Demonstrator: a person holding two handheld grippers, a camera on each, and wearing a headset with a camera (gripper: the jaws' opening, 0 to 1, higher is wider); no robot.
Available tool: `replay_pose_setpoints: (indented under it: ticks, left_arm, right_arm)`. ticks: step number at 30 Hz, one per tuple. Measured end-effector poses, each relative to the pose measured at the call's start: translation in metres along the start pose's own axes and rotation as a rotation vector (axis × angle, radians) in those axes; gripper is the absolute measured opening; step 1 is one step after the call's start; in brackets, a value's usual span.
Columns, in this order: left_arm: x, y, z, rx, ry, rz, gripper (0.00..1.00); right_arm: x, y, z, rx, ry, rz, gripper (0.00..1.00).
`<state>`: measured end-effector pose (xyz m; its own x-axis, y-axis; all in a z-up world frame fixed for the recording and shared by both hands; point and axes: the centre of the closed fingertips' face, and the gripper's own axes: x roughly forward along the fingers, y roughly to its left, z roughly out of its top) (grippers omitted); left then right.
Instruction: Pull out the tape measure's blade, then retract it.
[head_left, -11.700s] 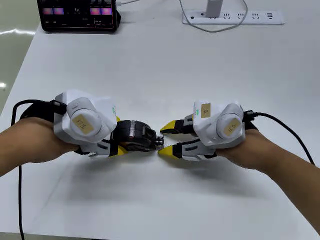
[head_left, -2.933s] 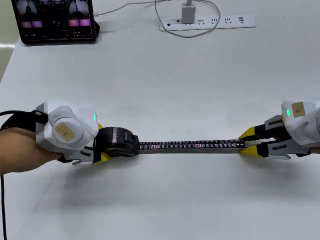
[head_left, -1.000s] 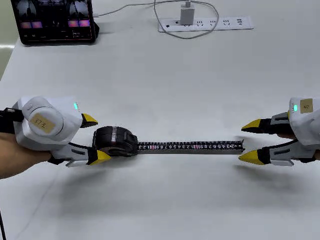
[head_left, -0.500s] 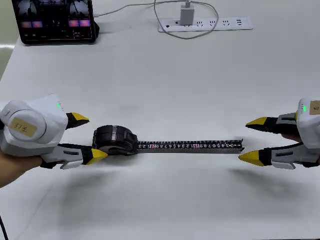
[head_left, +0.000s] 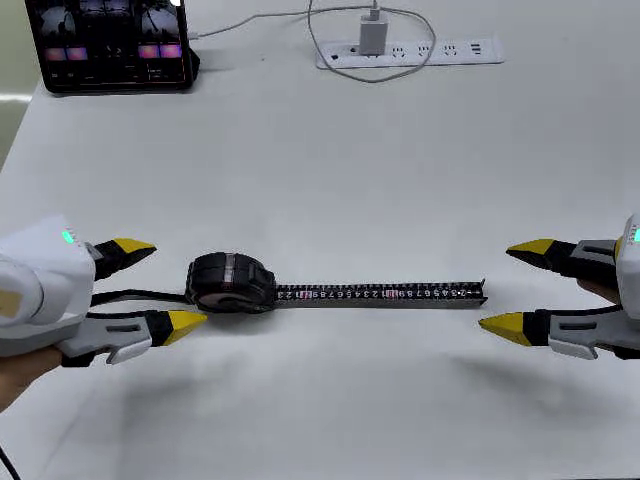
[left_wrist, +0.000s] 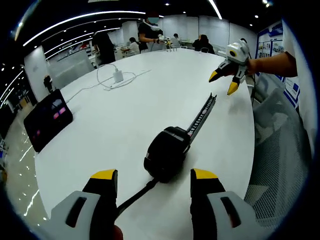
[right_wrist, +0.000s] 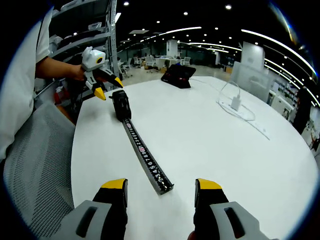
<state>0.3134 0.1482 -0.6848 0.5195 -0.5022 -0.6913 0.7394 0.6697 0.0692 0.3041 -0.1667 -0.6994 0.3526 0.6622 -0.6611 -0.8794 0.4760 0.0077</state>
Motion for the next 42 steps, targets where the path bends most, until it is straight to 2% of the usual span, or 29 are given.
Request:
replay_pose_setpoints:
  ticks: [5, 14, 19, 25, 27, 31, 37, 42]
  left_arm:
    - [-0.007, -0.002, -0.002, -0.013, -0.028, 0.029, 0.56]
    - [-0.013, -0.008, -0.004, -0.081, -0.074, 0.069, 0.6]
    - [-0.017, -0.015, -0.003, -0.094, -0.091, 0.073, 0.64]
    - [-0.023, -0.018, -0.002, -0.128, -0.128, 0.094, 0.72]
    - [-0.022, -0.022, -0.004, -0.138, -0.127, 0.088, 0.74]
    - [-0.023, -0.027, -0.006, -0.134, -0.128, 0.095, 0.77]
    - [-0.026, -0.029, -0.003, -0.12, -0.147, 0.123, 0.82]
    - [-0.027, -0.035, -0.002, -0.097, -0.144, 0.124, 0.84]
  right_arm:
    - [-0.003, 0.003, 0.0, 0.01, -0.019, -0.029, 0.53]
    - [-0.012, 0.012, 0.004, 0.025, -0.036, -0.059, 0.58]
    - [-0.014, 0.016, 0.01, 0.035, -0.059, -0.079, 0.64]
    - [-0.015, 0.02, 0.01, 0.045, -0.073, -0.097, 0.71]
    - [-0.015, 0.022, 0.009, 0.056, -0.077, -0.1, 0.75]
    - [-0.015, 0.028, 0.006, 0.063, -0.07, -0.093, 0.79]
    - [-0.015, 0.037, 0.003, 0.066, -0.065, -0.089, 0.85]
    - [-0.016, 0.042, 0.004, 0.075, -0.084, -0.098, 0.92]
